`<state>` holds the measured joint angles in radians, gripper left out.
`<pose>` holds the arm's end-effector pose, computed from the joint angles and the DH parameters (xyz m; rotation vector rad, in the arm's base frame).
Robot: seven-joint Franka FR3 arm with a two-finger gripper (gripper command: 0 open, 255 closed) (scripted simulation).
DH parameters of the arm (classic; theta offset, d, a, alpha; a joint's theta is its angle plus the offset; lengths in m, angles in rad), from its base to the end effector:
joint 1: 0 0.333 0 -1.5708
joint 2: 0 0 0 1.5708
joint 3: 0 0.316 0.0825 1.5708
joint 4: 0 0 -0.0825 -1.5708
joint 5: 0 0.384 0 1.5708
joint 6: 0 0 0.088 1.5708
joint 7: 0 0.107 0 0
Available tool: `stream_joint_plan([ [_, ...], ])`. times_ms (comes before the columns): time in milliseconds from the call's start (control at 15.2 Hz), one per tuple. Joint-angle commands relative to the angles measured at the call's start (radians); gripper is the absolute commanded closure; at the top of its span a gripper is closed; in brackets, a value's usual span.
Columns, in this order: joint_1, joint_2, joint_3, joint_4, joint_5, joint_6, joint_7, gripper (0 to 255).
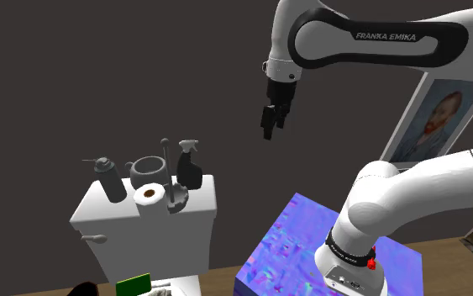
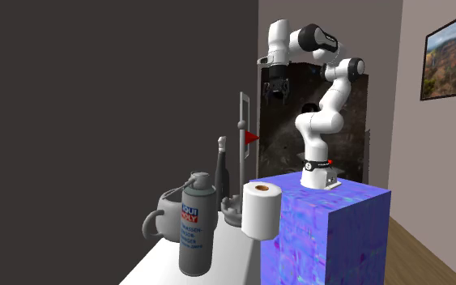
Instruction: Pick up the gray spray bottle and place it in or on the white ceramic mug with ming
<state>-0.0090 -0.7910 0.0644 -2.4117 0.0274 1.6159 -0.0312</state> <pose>0.3080 0.0248 0.5690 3.1215 0.1032 -0.0090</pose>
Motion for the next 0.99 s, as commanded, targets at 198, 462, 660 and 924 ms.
stream_joint_plan([
  [198, 0.017, 0.025, -0.042, -0.076, -0.003, 0.153, -0.091, 0],
  [462, 0.045, 0.094, -0.099, -0.148, 0.006, 0.361, -0.217, 0],
  [660, 0.074, 0.171, -0.146, -0.178, 0.025, 0.517, -0.319, 0],
  [924, 0.133, 0.303, -0.215, -0.186, 0.081, 0.714, -0.475, 0],
])
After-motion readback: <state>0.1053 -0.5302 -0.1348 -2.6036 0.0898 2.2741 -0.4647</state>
